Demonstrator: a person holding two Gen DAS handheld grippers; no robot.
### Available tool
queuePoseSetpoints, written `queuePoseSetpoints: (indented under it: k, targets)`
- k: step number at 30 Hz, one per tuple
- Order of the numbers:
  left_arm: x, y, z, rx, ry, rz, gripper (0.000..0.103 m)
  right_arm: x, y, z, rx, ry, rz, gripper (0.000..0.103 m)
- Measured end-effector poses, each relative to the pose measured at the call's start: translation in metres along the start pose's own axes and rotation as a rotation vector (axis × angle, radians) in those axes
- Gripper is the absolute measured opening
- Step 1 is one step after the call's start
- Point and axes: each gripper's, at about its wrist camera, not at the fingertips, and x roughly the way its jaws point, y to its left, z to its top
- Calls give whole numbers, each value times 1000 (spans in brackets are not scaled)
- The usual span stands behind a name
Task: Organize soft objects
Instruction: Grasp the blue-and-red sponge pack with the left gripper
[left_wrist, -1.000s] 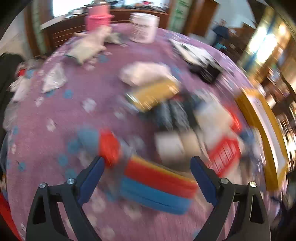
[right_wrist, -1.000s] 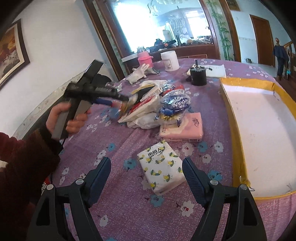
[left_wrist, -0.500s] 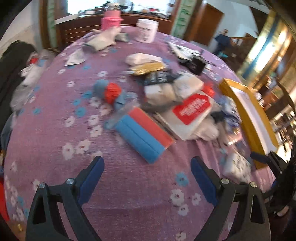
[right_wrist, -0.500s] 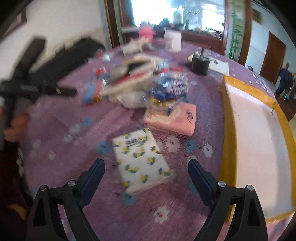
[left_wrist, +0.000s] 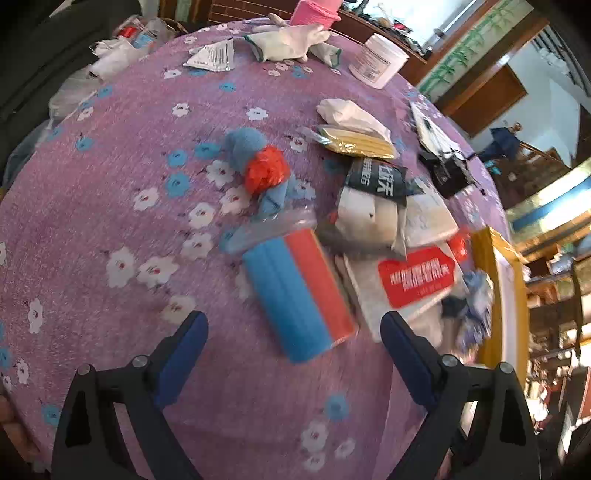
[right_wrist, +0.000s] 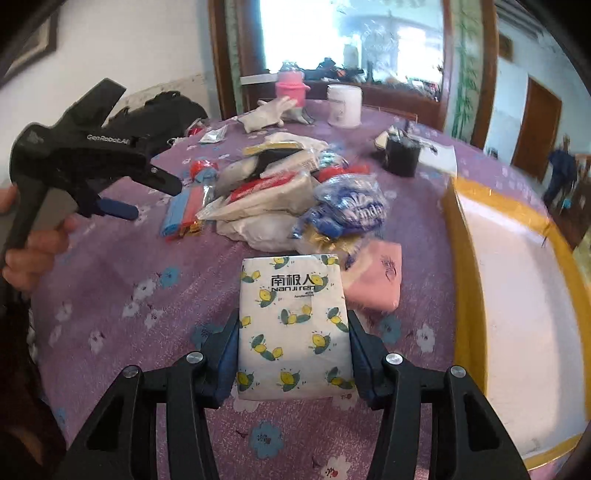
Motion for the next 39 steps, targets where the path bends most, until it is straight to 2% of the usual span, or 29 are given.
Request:
queuePoseSetpoints:
  k: [2, 3, 5, 7, 9, 12, 14, 17, 19, 22, 26, 28, 33, 37, 39]
  targets:
    - [8, -8, 3, -7, -15, 38, 94, -10, -7, 1, 38, -52, 23, 56]
    - [14, -12, 3, -8, -17, 69, 94, -11, -9, 0, 52, -57, 24, 56]
    - [22, -16, 5, -8, -11, 86, 93, -12, -11, 0, 72, -67, 28, 56]
    - [27, -20, 4, 3, -26, 123, 89, -15, -12, 0, 78, -76, 30, 56]
    - [26, -22, 1, 33, -62, 168, 75, -14, -10, 2, 77, -77, 18, 56]
    - [19, -12, -5, 45, -97, 154, 59, -16, -10, 3, 69, -89, 15, 56]
    - [14, -3, -8, 65, -99, 135, 56, -15, -11, 3, 72, -94, 18, 57]
    - [9, 4, -11, 123, -82, 95, 56, -15, -12, 3, 74, -95, 22, 57]
    - [5, 11, -13, 124, -77, 89, 56, -16, -12, 2, 73, -94, 25, 57]
    - [1, 17, -11, 114, -65, 48, 64, -15, -11, 3, 68, -89, 18, 57]
    - [-1, 24, -10, 103, -73, 81, 67, -15, -11, 3, 73, -88, 12, 57]
    - [0, 25, -11, 104, -69, 63, 70, -15, -12, 3, 77, -87, 6, 57]
    - [3, 19, -18, 152, -70, 120, 72, -12, -10, 5, 74, -76, -4, 57]
    - [-5, 33, -21, 124, -78, 120, 72, -12, -10, 5, 77, -80, -11, 57]
    - [-10, 38, -21, 117, -79, 91, 72, -12, -11, 5, 78, -79, -11, 57]
